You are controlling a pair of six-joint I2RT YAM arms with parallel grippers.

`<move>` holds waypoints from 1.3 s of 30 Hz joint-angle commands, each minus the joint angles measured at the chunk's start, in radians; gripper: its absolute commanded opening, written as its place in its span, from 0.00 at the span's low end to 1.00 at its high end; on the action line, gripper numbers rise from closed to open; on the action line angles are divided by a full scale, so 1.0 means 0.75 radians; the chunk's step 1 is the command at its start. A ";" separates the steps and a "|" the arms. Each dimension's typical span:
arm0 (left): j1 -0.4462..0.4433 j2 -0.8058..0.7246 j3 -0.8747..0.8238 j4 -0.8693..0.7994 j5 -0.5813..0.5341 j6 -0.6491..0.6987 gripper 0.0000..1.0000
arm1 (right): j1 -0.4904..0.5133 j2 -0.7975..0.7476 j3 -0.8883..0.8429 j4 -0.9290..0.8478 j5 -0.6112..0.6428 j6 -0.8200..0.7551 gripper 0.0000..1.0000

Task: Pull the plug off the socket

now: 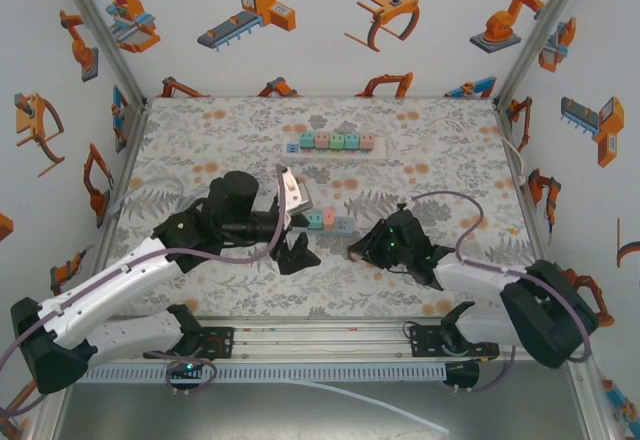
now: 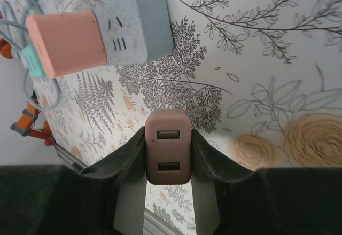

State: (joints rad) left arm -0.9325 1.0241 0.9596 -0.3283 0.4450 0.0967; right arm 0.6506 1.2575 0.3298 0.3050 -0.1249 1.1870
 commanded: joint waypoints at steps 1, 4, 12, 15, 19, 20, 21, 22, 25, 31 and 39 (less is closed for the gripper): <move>-0.040 0.009 0.003 0.028 -0.048 0.090 0.91 | 0.037 0.084 0.004 0.181 0.023 0.066 0.25; -0.055 0.010 0.005 0.004 -0.075 0.086 0.93 | 0.069 0.131 -0.003 0.193 0.059 0.094 0.32; -0.064 0.003 -0.004 -0.006 -0.134 0.088 0.94 | 0.104 0.128 0.008 0.058 0.095 0.081 0.44; -0.065 0.012 -0.004 -0.001 -0.147 0.084 0.94 | 0.109 0.102 0.022 -0.022 0.105 0.060 0.47; -0.070 0.025 -0.004 -0.004 -0.206 0.069 0.94 | 0.110 0.043 0.040 -0.141 0.134 0.034 0.49; -0.069 0.027 -0.003 -0.010 -0.237 0.064 0.94 | 0.110 0.023 0.044 -0.171 0.143 0.024 0.50; -0.070 0.033 0.001 -0.015 -0.271 0.056 0.93 | 0.109 0.004 0.049 -0.202 0.152 0.018 0.51; -0.070 0.040 0.004 -0.026 -0.317 0.049 0.94 | 0.109 -0.018 0.056 -0.234 0.163 0.008 0.51; -0.070 0.078 0.033 -0.077 -0.431 0.031 0.93 | 0.108 -0.075 0.090 -0.334 0.186 -0.046 0.52; -0.068 0.122 0.053 -0.061 -0.485 -0.046 0.94 | 0.108 -0.165 0.224 -0.552 0.254 -0.201 0.53; 0.004 0.229 0.135 -0.027 -0.677 -0.442 0.93 | 0.108 -0.270 0.518 -0.672 0.377 -0.999 0.53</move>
State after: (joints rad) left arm -0.9539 1.1797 1.0210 -0.3668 0.0132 -0.0795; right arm 0.7246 1.0843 0.6525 -0.1688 0.1020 0.7616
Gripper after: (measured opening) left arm 0.931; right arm 0.529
